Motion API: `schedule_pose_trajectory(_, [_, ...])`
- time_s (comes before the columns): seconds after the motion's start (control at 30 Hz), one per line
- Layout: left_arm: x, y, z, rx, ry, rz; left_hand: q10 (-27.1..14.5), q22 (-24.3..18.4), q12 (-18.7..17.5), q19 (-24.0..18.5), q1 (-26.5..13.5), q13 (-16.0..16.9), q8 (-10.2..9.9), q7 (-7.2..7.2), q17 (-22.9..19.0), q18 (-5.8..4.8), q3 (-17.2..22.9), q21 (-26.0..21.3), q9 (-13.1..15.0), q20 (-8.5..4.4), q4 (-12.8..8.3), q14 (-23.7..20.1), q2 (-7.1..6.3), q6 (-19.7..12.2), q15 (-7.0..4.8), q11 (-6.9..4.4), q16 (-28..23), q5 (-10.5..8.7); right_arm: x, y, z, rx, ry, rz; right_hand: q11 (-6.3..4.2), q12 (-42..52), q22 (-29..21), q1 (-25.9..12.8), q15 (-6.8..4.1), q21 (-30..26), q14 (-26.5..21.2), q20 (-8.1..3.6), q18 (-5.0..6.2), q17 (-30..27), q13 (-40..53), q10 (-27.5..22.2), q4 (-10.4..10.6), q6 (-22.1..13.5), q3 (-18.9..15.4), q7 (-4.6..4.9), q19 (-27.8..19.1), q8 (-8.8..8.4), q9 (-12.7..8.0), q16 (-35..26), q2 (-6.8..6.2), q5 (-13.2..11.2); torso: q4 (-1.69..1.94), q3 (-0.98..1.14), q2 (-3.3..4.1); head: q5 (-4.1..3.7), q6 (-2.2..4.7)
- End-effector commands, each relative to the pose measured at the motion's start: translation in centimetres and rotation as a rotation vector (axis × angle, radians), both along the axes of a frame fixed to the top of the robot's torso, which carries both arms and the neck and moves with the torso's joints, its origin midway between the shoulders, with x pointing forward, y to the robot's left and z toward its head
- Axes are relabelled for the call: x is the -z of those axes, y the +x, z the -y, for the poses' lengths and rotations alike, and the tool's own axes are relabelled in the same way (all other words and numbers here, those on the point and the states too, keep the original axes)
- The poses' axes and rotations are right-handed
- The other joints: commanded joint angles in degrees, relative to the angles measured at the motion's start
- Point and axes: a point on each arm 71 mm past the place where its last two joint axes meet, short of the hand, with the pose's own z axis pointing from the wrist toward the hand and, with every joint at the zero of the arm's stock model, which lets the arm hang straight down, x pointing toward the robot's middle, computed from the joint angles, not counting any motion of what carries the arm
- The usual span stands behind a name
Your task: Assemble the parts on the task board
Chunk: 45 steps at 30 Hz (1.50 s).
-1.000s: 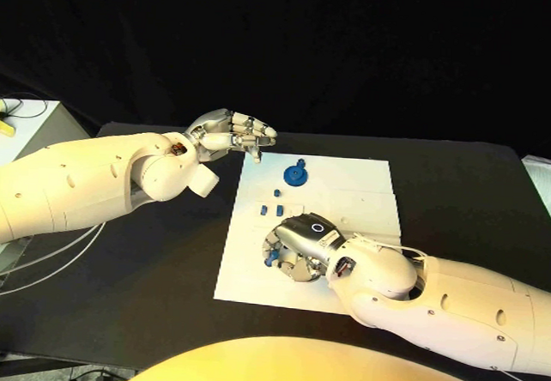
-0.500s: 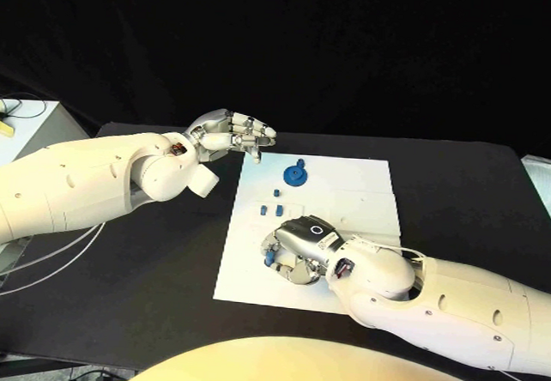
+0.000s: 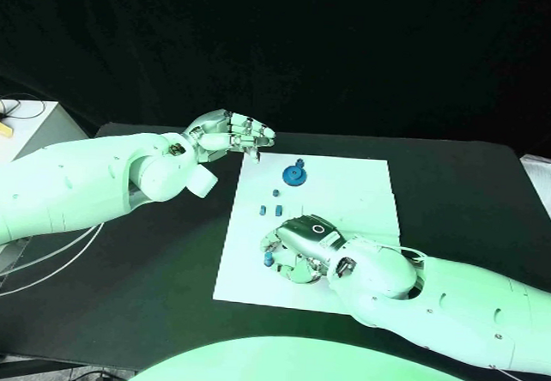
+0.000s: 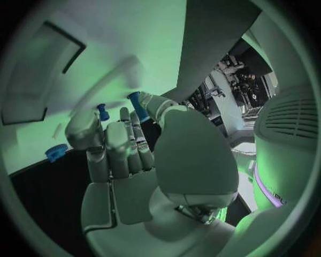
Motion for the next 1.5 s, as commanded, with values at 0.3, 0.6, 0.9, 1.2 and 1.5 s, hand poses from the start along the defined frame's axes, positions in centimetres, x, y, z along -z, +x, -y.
schedule_pose_trajectory(0.3, [0.0, -0.1, 0.1, 0.016, -0.013, -0.006, 0.5, -0.1, -0.4, 0.6, 0.0, -0.1, -0.4, 0.22, -0.1, 0.34, -0.2, -0.2, 0.1, 0.00, 0.1, -0.2, 0.74, 0.3, 0.16, 0.00, -0.3, -0.23, -1.3, 0.0, 1.3, 0.046, 0.154, 0.034, 0.30, 2.6, -1.8, 2.2, 0.10, -3.8, -1.7, 0.25, 1.25, -3.2, 0.2, -2.5, 0.2, -2.3, -4.2, 0.26, -1.0, -1.73, -1.0, -1.3, 1.18, 0.5, -0.03, 0.03, -0.04, -0.73, 0.00])
schedule_pose_trajectory(0.6, [0.2, 0.0, 0.0, 0.011, -0.010, -0.009, 0.5, -0.1, -0.4, 0.6, 0.0, -0.1, -0.4, 0.22, -0.1, 0.34, -0.2, -0.2, 0.1, 0.00, 0.1, -0.2, 0.74, 0.3, 0.16, 0.00, -0.3, -0.23, -4.3, 2.1, 5.7, 0.196, 0.275, -0.118, -0.19, 6.9, -0.6, 2.2, -0.36, -1.2, -0.1, -0.18, 0.79, -1.9, 0.5, 3.1, 1.2, -0.3, -2.6, 1.30, 0.7, -1.18, -1.3, 0.3, 1.45, 0.8, -0.25, 0.00, -0.21, -1.77, 0.00])
schedule_pose_trajectory(0.9, [0.6, -0.1, -0.2, 0.008, -0.009, -0.017, 0.5, -0.1, -0.4, 0.6, 0.0, -0.1, -0.4, 0.22, -0.1, 0.34, -0.2, -0.2, 0.1, 0.00, 0.1, -0.2, 0.74, 0.3, 0.16, 0.00, -0.3, -0.23, -5.9, 4.1, 12.3, 0.374, 0.253, -0.314, -4.03, 16.1, 3.7, -1.7, -3.29, 7.6, 3.6, -2.72, -0.60, 5.1, 7.0, 16.3, 4.0, 3.8, -3.6, -1.11, 4.3, 1.47, -0.7, 4.5, 0.41, 1.2, -0.52, 0.09, -0.50, -3.57, 0.00])
schedule_pose_trajectory(1.2, [1.1, -0.5, -0.2, 0.008, -0.011, -0.028, 0.5, -0.1, -0.4, 0.6, 0.0, -0.1, -0.4, 0.22, -0.1, 0.34, -0.2, -0.2, 0.1, 0.00, 0.1, -0.2, 0.74, 0.3, 0.16, 0.00, -0.3, -0.23, -5.3, 3.4, 18.4, 0.532, 0.109, -0.385, -4.46, 72.3, 9.6, -4.3, -3.78, 18.2, 7.4, -3.34, -2.49, 23.9, 70.4, 21.3, 11.0, 4.0, -13.8, -2.24, 7.0, 6.08, 1.5, 15.0, 2.16, 3.3, -0.72, 0.18, -0.73, -4.95, 0.00])
schedule_pose_trajectory(1.5, [1.2, -0.9, 0.0, 0.014, -0.016, -0.032, 0.6, -0.2, -0.5, 0.6, 0.0, -0.2, -0.5, 0.23, -0.1, 0.33, -0.2, -0.4, 0.0, 0.01, 0.1, -0.2, 0.74, 0.2, 0.17, 0.01, -0.3, -0.23, -4.7, 1.3, 21.2, 0.610, -0.016, -0.359, -4.74, 78.1, 12.8, -7.9, -3.97, 24.7, 8.7, -3.49, -3.61, 30.8, 78.2, 24.8, 11.4, 4.2, -22.5, -2.75, 8.3, 7.77, 1.7, 18.3, 4.93, 3.6, -0.74, 0.02, -0.65, -5.61, 0.00])
